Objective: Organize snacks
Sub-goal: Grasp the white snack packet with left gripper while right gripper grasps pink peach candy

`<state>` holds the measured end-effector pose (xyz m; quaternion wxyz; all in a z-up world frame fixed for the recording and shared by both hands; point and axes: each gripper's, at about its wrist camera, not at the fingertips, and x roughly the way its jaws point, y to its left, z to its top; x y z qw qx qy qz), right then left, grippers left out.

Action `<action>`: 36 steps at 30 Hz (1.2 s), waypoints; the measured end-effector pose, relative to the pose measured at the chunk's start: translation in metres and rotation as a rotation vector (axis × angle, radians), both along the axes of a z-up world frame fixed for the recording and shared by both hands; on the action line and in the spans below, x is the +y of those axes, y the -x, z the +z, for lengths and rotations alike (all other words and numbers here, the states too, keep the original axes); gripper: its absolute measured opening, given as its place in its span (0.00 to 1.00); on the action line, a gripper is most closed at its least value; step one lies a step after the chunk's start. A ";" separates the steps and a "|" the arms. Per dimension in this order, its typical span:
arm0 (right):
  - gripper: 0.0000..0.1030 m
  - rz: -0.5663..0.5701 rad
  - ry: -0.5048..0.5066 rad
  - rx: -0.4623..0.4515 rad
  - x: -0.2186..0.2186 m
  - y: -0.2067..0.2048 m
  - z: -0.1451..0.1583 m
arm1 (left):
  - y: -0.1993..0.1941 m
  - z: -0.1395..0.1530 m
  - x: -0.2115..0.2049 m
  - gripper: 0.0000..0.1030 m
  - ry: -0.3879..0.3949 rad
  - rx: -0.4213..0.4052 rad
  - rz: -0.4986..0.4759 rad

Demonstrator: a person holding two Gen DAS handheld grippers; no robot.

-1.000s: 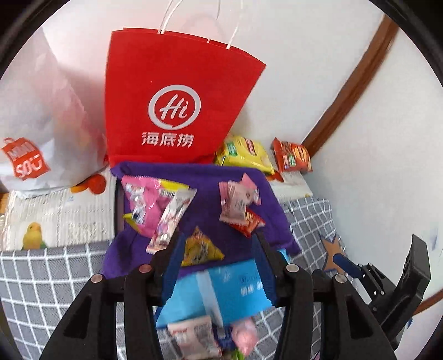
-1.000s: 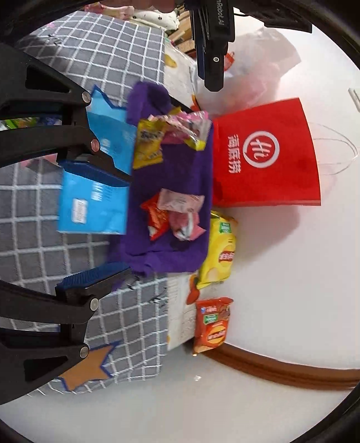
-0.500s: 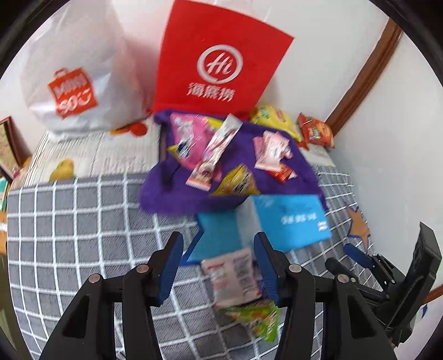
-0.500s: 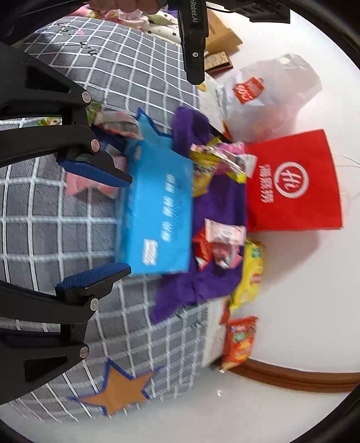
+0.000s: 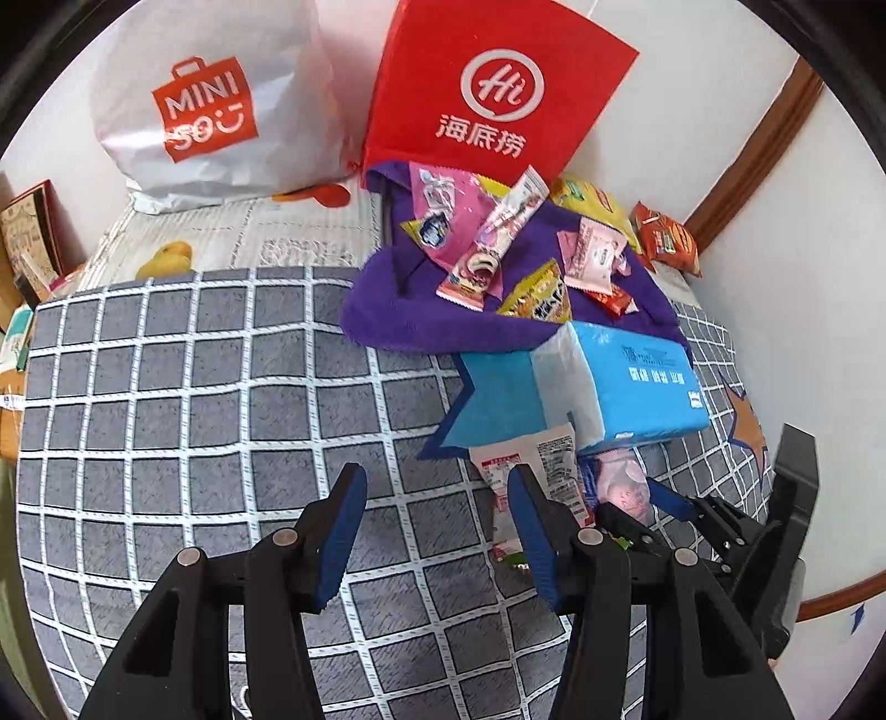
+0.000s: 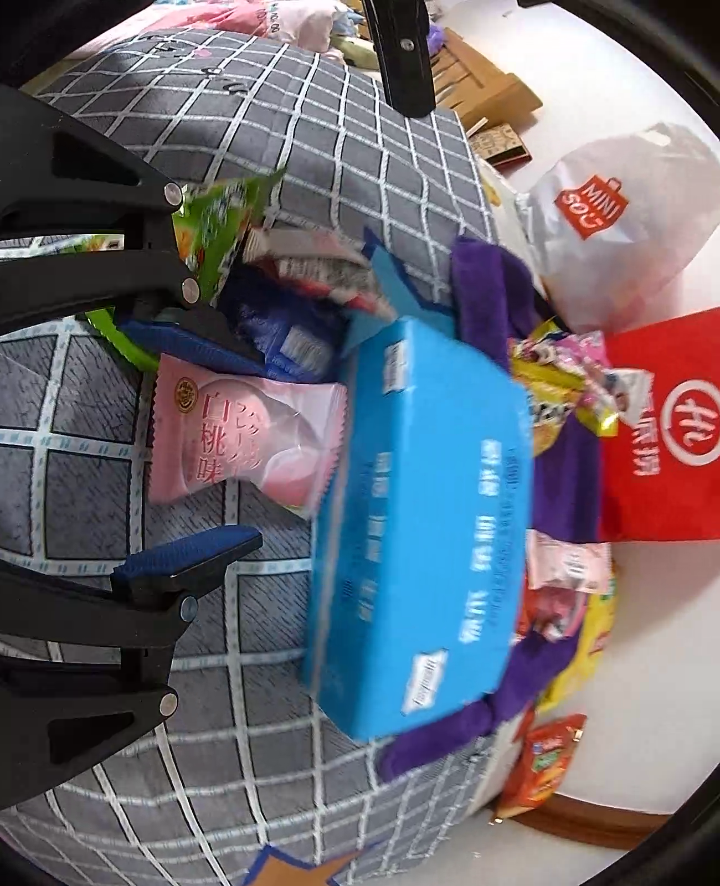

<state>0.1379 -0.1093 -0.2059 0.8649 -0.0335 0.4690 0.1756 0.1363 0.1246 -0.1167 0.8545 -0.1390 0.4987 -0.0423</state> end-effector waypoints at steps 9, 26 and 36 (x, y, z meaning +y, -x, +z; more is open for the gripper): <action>0.41 0.002 0.041 -0.085 -0.017 0.012 0.009 | -0.002 -0.010 -0.034 0.49 0.043 0.006 -0.065; 0.42 -0.149 0.066 -0.142 -0.102 0.003 -0.004 | -0.034 -0.054 -0.073 0.56 0.099 0.112 -0.062; 0.43 -0.144 0.064 -0.169 -0.100 0.003 -0.009 | -0.038 -0.059 -0.085 0.51 0.009 0.081 -0.064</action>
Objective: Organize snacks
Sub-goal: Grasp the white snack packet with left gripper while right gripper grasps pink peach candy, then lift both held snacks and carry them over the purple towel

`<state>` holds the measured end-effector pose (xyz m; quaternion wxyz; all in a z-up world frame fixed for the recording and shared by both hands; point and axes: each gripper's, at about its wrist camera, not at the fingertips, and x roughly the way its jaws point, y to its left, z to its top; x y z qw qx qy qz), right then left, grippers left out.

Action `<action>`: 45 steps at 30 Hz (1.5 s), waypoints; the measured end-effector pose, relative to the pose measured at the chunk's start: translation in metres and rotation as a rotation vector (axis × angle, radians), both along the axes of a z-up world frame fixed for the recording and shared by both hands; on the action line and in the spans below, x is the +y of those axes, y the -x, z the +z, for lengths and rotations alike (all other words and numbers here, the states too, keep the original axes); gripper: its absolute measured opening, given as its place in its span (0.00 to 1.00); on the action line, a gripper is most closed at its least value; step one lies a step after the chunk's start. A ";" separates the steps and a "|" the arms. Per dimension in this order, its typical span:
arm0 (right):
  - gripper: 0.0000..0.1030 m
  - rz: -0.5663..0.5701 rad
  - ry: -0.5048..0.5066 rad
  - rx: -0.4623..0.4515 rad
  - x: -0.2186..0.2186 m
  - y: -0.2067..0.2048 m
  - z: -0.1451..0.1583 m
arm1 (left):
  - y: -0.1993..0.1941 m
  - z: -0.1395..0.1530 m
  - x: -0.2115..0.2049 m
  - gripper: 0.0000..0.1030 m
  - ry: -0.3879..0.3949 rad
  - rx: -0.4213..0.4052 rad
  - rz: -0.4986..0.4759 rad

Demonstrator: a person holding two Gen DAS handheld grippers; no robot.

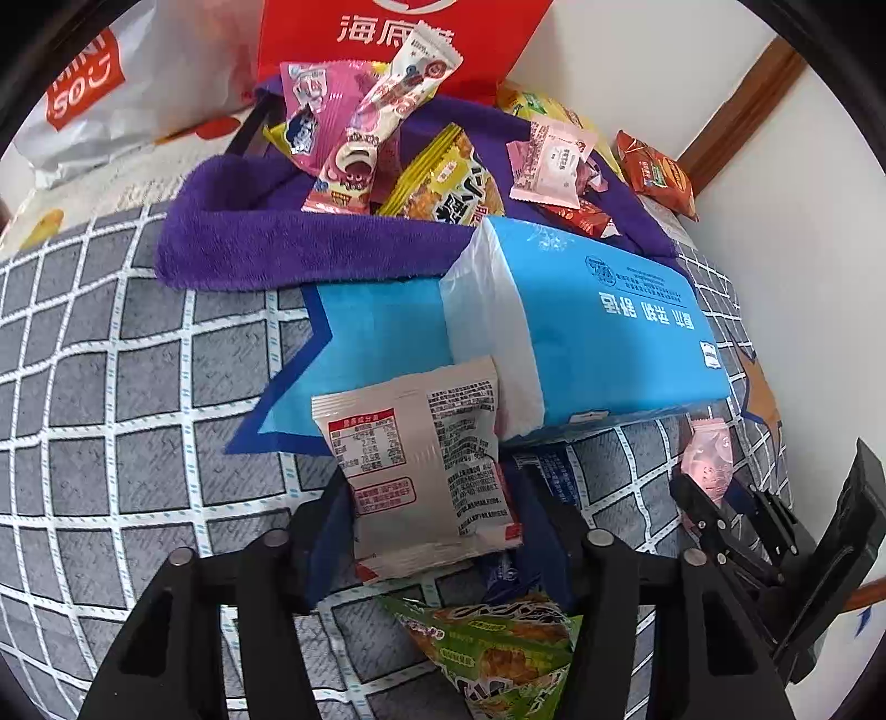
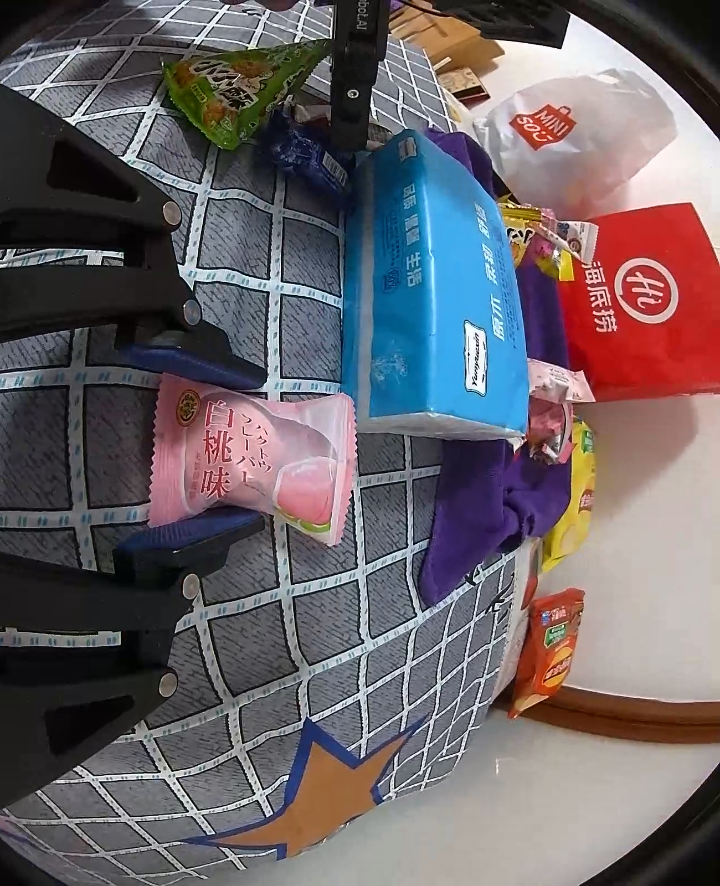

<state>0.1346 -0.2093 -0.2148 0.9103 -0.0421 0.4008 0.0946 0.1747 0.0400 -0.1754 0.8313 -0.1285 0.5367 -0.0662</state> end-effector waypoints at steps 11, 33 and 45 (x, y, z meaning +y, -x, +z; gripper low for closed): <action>0.43 0.001 0.010 -0.003 0.001 0.001 0.000 | 0.022 0.021 0.046 0.49 -0.164 -0.021 0.052; 0.49 0.023 0.070 -0.022 0.002 -0.005 0.003 | 0.042 -0.011 0.042 0.49 -0.267 -0.247 0.059; 0.49 0.014 0.006 0.001 -0.009 -0.014 0.002 | 0.039 -0.012 0.033 0.52 -0.298 -0.250 0.056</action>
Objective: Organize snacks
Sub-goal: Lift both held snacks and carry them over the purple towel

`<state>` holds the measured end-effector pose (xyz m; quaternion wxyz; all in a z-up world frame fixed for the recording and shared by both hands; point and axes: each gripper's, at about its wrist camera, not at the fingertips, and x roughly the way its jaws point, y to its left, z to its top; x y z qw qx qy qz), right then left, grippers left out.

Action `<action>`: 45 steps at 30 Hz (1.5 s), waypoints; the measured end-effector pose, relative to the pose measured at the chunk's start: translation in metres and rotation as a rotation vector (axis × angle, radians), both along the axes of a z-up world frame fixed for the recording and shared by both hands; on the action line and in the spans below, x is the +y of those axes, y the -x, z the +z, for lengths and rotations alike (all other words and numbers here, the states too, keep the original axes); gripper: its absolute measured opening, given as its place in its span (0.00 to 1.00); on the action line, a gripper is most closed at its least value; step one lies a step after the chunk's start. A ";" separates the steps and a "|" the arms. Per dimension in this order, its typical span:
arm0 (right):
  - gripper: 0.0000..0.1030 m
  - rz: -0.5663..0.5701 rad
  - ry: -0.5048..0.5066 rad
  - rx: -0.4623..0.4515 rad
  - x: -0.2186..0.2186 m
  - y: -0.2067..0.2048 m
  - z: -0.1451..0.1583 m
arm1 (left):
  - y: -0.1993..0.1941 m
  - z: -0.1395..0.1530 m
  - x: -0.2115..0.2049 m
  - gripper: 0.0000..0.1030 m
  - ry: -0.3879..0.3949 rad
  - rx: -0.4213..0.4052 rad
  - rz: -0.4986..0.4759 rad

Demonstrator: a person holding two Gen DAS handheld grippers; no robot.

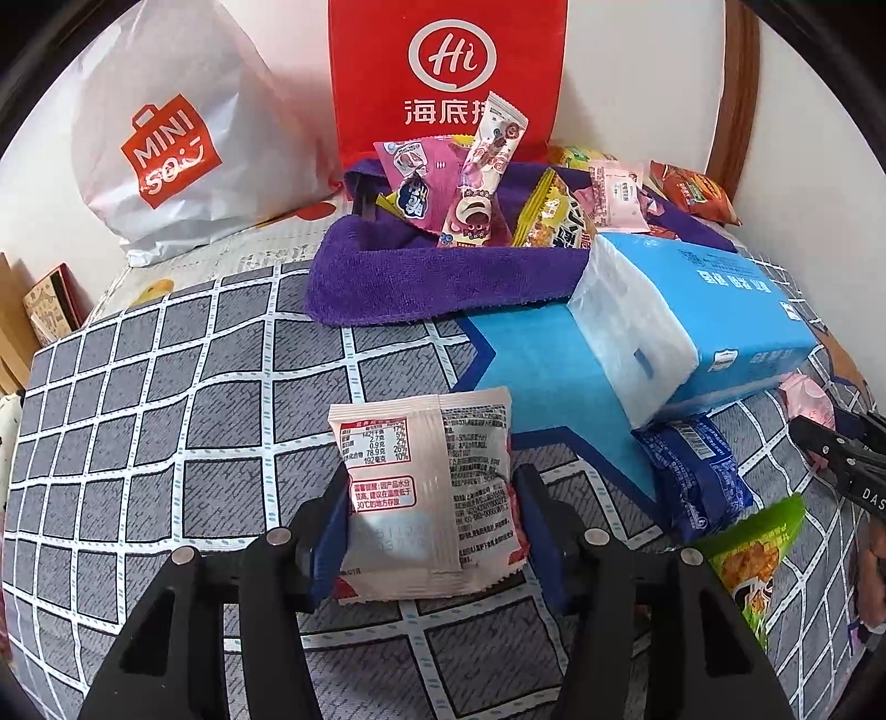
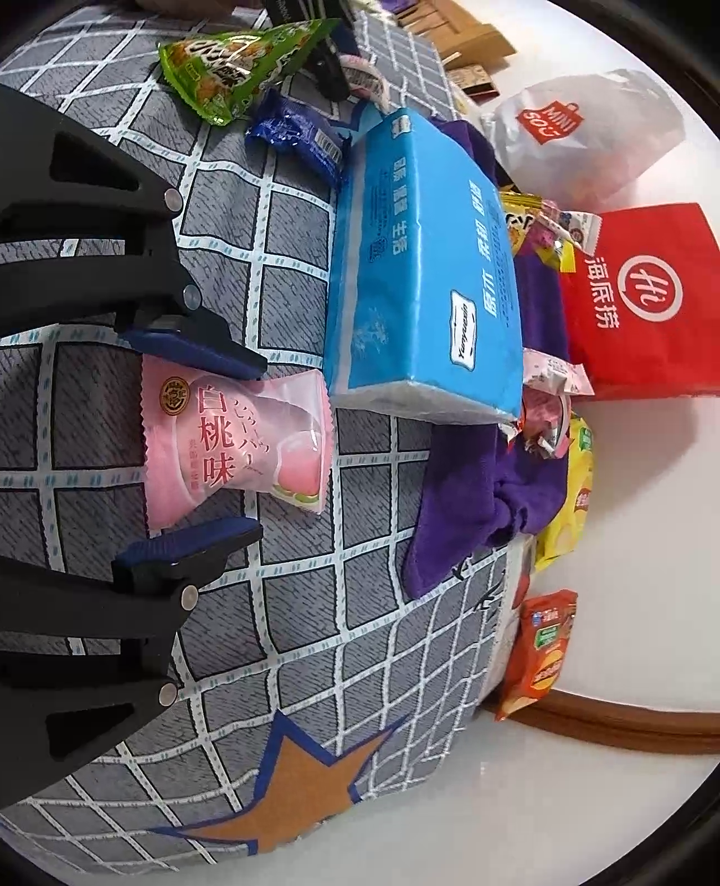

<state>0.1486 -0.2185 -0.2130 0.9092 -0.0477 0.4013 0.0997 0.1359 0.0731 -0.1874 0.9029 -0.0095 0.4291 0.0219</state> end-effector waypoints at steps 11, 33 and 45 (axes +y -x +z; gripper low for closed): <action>0.56 0.000 0.002 0.005 0.001 -0.002 -0.001 | 0.000 0.000 0.001 0.52 0.002 0.000 0.010; 0.42 0.017 0.017 -0.090 0.011 0.016 0.063 | 0.018 0.063 0.009 0.47 0.153 0.015 0.003; 0.42 0.031 0.027 -0.200 0.042 -0.043 0.136 | -0.031 0.133 -0.001 0.47 0.146 -0.086 -0.016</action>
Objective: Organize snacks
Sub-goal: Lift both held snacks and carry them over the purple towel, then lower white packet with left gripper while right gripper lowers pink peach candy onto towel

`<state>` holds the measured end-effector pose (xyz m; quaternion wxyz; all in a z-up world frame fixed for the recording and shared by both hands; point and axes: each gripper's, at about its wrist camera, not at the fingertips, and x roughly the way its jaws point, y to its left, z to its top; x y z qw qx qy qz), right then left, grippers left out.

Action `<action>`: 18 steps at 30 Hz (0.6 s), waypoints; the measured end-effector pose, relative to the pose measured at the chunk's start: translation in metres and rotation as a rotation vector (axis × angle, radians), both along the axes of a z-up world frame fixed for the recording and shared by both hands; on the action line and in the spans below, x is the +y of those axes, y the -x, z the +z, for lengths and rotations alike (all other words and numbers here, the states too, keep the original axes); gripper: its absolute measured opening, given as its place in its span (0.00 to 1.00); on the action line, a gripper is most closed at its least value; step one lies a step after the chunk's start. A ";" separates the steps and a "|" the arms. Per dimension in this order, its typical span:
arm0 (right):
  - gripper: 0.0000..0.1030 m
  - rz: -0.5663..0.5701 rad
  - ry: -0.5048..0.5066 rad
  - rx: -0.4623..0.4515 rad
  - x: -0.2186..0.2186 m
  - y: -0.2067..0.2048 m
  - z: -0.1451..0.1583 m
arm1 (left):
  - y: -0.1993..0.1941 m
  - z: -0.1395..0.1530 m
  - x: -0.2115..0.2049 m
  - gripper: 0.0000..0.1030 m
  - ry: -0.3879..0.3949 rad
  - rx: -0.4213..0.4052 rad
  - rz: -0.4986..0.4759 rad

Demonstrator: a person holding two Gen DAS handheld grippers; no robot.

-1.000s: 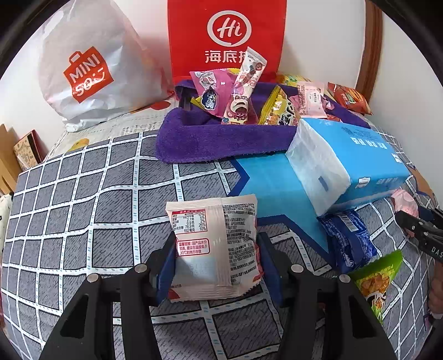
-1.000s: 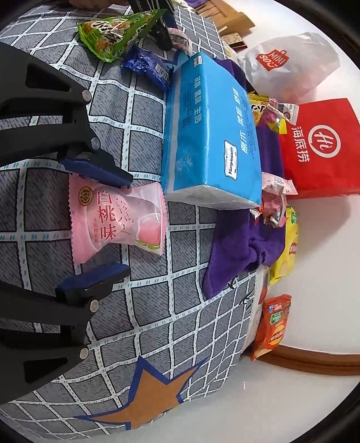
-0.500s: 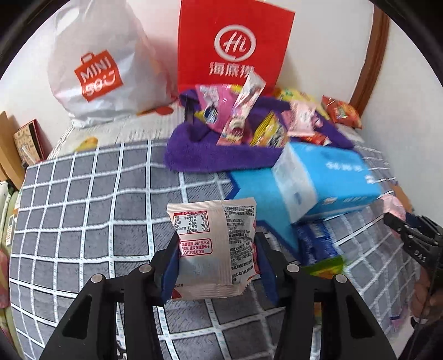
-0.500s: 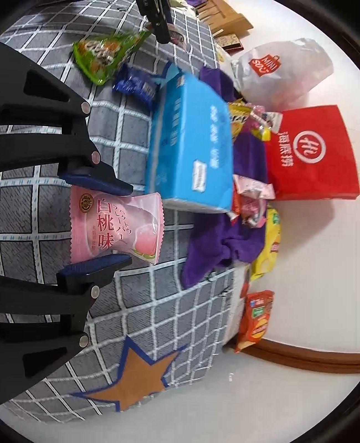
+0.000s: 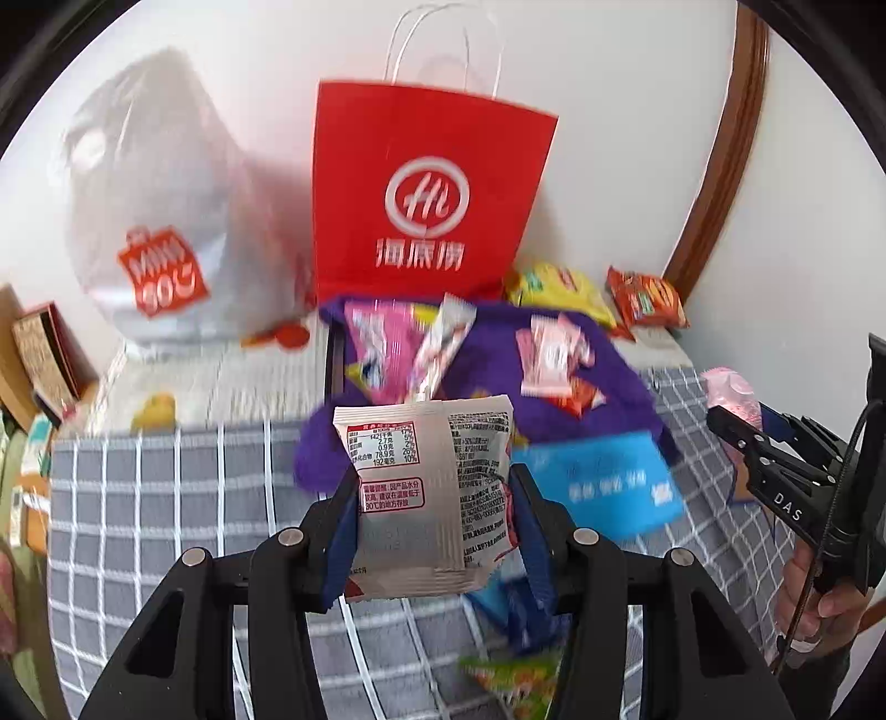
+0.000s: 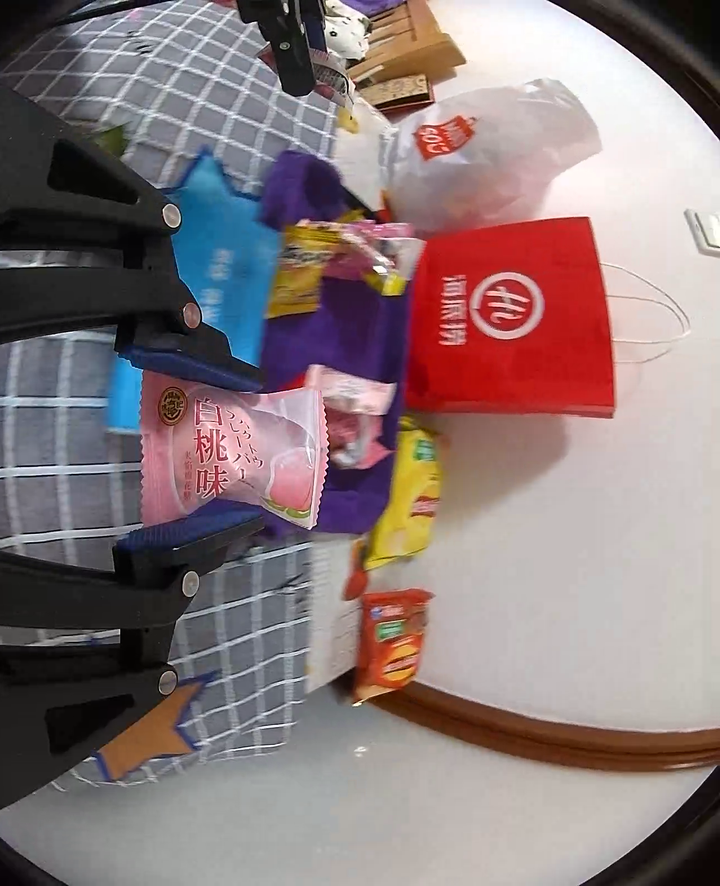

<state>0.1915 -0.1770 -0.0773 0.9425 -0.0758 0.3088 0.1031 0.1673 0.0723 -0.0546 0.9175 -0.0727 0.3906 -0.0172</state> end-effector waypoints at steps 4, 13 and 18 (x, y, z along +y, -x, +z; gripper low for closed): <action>0.42 0.014 -0.006 -0.011 0.012 -0.024 0.018 | -0.023 0.018 -0.001 0.47 -0.012 -0.024 0.008; 0.42 0.030 -0.012 -0.004 0.029 -0.081 0.030 | -0.080 0.027 0.000 0.47 -0.004 -0.027 -0.004; 0.42 0.035 -0.012 0.007 0.033 -0.109 0.031 | -0.110 0.025 0.004 0.47 -0.026 -0.027 0.009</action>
